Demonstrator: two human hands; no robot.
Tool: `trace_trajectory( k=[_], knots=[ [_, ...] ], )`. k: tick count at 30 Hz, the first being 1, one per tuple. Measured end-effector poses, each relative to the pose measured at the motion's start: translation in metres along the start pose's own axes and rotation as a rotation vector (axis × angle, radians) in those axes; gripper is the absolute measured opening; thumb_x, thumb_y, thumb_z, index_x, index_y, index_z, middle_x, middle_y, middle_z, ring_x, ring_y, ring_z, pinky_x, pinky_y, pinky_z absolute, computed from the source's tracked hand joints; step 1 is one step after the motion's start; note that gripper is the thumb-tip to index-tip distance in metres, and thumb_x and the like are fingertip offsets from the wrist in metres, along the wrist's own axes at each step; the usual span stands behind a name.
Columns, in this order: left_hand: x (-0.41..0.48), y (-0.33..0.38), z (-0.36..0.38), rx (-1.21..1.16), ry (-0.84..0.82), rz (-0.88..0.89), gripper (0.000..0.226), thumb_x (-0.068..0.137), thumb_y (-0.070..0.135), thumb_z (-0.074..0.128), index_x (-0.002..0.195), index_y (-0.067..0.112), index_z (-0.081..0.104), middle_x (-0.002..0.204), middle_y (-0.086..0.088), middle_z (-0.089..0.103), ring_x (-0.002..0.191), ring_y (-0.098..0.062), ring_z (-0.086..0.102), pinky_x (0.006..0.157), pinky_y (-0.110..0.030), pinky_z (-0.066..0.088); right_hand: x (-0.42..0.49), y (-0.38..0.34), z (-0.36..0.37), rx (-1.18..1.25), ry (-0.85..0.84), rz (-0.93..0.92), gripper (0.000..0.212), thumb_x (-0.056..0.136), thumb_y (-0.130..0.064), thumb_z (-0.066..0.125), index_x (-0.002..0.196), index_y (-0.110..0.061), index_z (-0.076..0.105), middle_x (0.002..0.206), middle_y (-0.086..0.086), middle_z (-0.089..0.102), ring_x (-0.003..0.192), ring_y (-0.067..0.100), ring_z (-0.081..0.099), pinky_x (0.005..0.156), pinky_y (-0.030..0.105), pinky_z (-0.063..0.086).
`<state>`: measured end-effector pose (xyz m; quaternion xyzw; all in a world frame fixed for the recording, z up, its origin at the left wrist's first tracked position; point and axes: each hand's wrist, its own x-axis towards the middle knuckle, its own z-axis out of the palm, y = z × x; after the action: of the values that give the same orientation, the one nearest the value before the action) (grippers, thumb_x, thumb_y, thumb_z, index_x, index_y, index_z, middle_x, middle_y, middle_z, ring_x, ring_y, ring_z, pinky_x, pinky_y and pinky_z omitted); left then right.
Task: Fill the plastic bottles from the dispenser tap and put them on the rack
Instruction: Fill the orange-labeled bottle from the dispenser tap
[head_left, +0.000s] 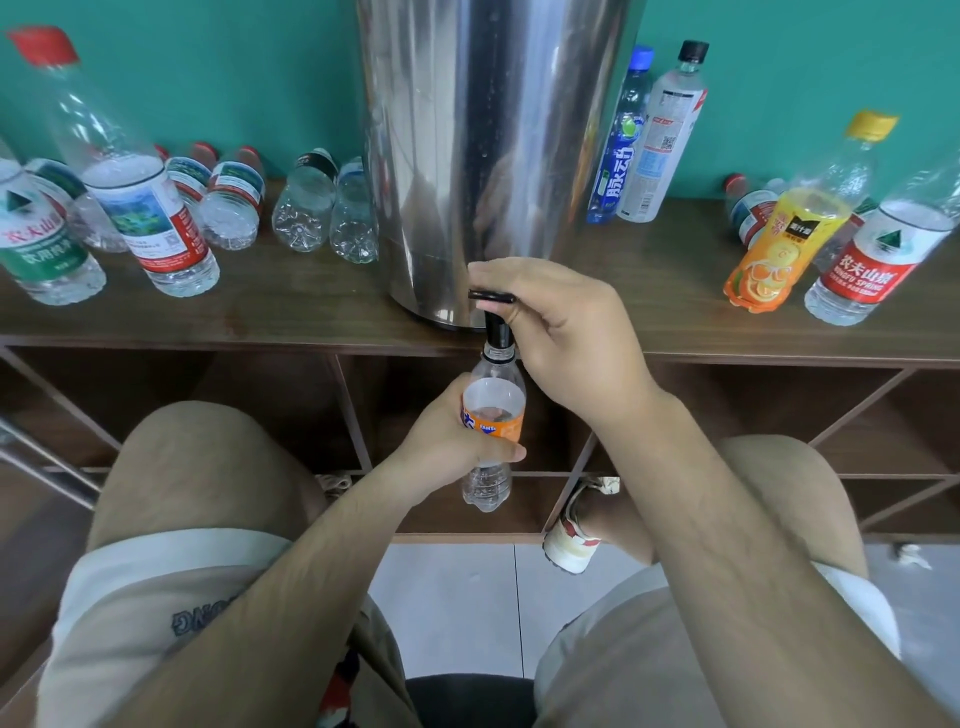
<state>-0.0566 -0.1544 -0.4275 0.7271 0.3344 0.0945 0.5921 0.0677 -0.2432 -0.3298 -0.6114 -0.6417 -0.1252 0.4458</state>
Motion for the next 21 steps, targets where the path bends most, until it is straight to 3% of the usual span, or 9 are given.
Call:
trace_trajectory(
  k=[5, 8, 10, 13, 16, 21],
  knots=[
    [-0.002, 0.004, 0.0, 0.034, 0.003, 0.025, 0.083, 0.067, 0.018, 0.095, 0.137, 0.032, 0.053, 0.123, 0.007, 0.067, 0.116, -0.015, 0.063, 0.105, -0.045, 0.054, -0.019, 0.006, 0.004, -0.104, 0.012, -0.135, 0.045, 0.094, 0.008, 0.043, 0.13, 0.001, 0.07, 0.143, 0.018, 0.062, 0.13, 0.031, 0.063, 0.106, 0.042, 0.054],
    [-0.002, 0.004, -0.001, 0.02, 0.005, 0.04, 0.081, 0.069, 0.013, 0.094, 0.137, 0.029, 0.053, 0.121, 0.002, 0.069, 0.116, -0.018, 0.066, 0.106, -0.048, 0.053, -0.031, 0.01, 0.005, -0.021, 0.033, -0.053, 0.047, 0.096, 0.003, 0.057, 0.142, -0.001, 0.059, 0.15, 0.011, 0.055, 0.138, 0.021, 0.056, 0.111, 0.032, 0.048],
    [-0.002, 0.005, -0.001, 0.025, 0.006, 0.046, 0.082, 0.069, 0.012, 0.093, 0.138, 0.028, 0.052, 0.121, 0.001, 0.07, 0.115, -0.019, 0.066, 0.106, -0.048, 0.053, -0.041, 0.016, 0.004, 0.06, 0.052, 0.07, 0.046, 0.094, -0.006, 0.066, 0.139, -0.005, 0.057, 0.136, 0.003, 0.058, 0.125, 0.016, 0.061, 0.1, 0.033, 0.054],
    [-0.002, 0.004, 0.0, 0.03, 0.019, 0.047, 0.083, 0.068, 0.011, 0.094, 0.138, 0.028, 0.053, 0.121, 0.001, 0.069, 0.115, -0.019, 0.067, 0.106, -0.048, 0.053, -0.051, 0.029, 0.006, 0.115, -0.005, 0.269, 0.028, 0.093, -0.021, 0.068, 0.119, -0.013, 0.062, 0.114, -0.001, 0.059, 0.099, 0.016, 0.065, 0.077, 0.038, 0.057],
    [-0.001, 0.005, -0.001, 0.022, 0.031, 0.047, 0.082, 0.067, 0.011, 0.094, 0.136, 0.029, 0.053, 0.119, 0.003, 0.07, 0.112, -0.017, 0.068, 0.103, -0.047, 0.055, -0.052, 0.037, 0.014, 0.187, -0.13, 0.42, 0.028, 0.091, -0.026, 0.078, 0.115, -0.017, 0.066, 0.111, -0.003, 0.063, 0.099, 0.014, 0.065, 0.075, 0.031, 0.055],
    [-0.001, 0.004, -0.001, 0.024, 0.026, 0.059, 0.08, 0.067, 0.011, 0.093, 0.135, 0.028, 0.054, 0.118, 0.003, 0.071, 0.111, -0.017, 0.068, 0.103, -0.048, 0.055, -0.051, 0.04, 0.024, 0.187, -0.207, 0.447, 0.026, 0.09, -0.033, 0.08, 0.108, -0.016, 0.071, 0.097, -0.008, 0.065, 0.095, 0.011, 0.063, 0.072, 0.015, 0.047]
  ],
)
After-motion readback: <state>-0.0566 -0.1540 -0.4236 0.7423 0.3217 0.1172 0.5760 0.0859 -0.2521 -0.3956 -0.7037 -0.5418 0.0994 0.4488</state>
